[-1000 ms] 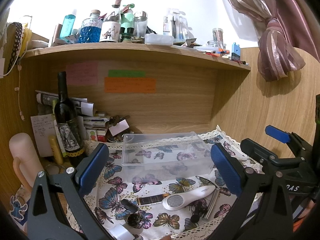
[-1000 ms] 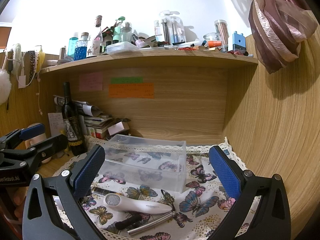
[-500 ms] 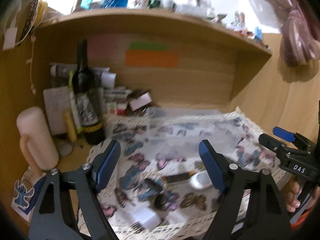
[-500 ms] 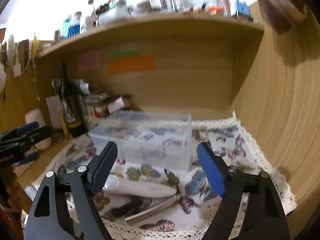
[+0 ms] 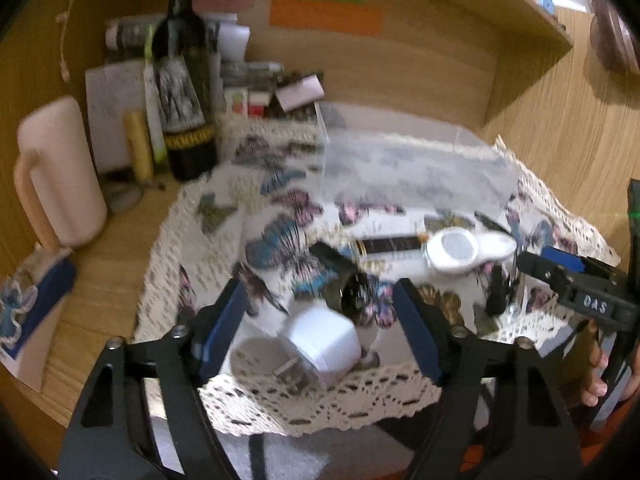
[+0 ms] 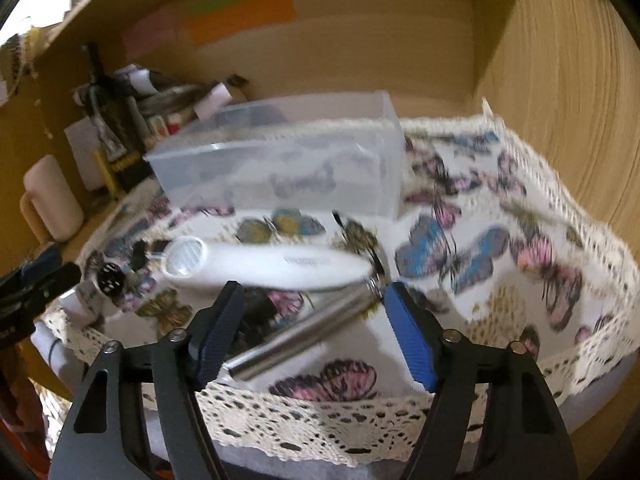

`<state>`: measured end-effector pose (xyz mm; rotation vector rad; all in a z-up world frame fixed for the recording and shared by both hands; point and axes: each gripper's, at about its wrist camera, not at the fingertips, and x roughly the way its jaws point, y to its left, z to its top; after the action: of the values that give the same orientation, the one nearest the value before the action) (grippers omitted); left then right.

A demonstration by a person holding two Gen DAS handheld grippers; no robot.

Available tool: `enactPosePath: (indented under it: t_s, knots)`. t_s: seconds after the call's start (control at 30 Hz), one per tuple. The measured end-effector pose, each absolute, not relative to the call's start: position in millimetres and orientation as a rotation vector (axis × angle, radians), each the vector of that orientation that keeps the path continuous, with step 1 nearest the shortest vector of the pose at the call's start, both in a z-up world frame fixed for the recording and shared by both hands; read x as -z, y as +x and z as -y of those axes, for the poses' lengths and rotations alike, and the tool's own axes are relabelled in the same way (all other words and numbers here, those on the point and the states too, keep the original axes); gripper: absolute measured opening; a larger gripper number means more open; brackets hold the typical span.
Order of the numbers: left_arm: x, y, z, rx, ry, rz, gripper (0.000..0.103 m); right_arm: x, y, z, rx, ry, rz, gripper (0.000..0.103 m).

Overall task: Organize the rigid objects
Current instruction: 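Grasp the white plug with left tool while right tool grasps the silver tube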

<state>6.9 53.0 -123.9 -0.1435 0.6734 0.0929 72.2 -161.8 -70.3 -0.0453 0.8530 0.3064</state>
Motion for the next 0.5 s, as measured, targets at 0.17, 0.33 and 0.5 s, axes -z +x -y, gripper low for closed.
enactPosePath:
  t_s: [0.17, 0.33, 0.5]
  knots:
    - [141, 10, -49, -0.077, -0.138, -0.718, 0.059, 84, 74, 163, -0.293, -0.037, -0.900, 0.058]
    - [152, 10, -48, -0.083, -0.116, -0.734, 0.048, 85, 68, 163, -0.312, -0.064, -0.891, 0.051]
    - [151, 8, -48, -0.075, -0.112, -0.731, 0.048, 83, 67, 169, -0.341, -0.041, -0.893, 0.036]
